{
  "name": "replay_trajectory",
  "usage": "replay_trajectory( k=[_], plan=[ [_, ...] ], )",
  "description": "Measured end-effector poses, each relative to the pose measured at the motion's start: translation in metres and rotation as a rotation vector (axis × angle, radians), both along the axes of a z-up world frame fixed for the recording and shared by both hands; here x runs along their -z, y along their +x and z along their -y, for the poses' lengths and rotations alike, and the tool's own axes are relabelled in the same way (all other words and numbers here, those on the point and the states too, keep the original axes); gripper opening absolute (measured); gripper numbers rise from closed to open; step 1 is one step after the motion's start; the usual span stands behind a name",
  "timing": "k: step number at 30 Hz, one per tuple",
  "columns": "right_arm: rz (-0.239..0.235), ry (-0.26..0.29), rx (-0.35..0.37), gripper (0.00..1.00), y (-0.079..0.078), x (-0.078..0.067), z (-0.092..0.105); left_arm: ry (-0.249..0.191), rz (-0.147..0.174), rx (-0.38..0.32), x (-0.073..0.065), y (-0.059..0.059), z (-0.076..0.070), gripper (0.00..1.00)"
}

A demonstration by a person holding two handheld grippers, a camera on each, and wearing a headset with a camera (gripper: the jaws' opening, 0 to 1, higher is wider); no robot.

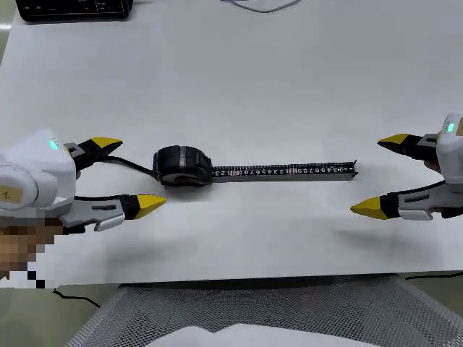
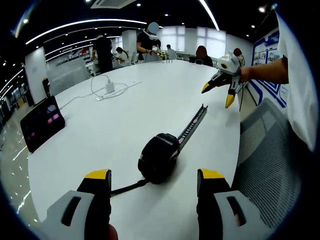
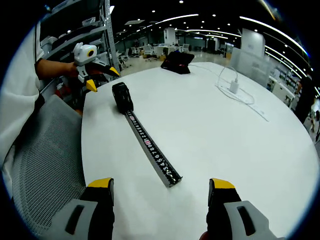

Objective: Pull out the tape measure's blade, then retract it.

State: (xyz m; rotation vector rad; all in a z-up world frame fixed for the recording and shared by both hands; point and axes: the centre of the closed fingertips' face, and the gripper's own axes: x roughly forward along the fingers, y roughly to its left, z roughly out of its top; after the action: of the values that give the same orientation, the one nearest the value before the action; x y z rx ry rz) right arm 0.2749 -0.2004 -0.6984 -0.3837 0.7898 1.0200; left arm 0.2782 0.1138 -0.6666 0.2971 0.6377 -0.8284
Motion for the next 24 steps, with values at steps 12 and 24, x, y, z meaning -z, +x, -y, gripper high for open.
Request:
replay_trajectory(
  k=[12,24],
  plan=[
    [0.027,0.02,0.036,0.79,-0.007,-0.009,0.005,-0.024,-0.002,-0.051,-0.003,-0.007,-0.005,0.73],
    [0.065,0.059,0.085,0.82,-0.015,-0.017,0.002,-0.046,0.017,-0.09,-0.004,-0.014,-0.005,0.8]
  ],
)
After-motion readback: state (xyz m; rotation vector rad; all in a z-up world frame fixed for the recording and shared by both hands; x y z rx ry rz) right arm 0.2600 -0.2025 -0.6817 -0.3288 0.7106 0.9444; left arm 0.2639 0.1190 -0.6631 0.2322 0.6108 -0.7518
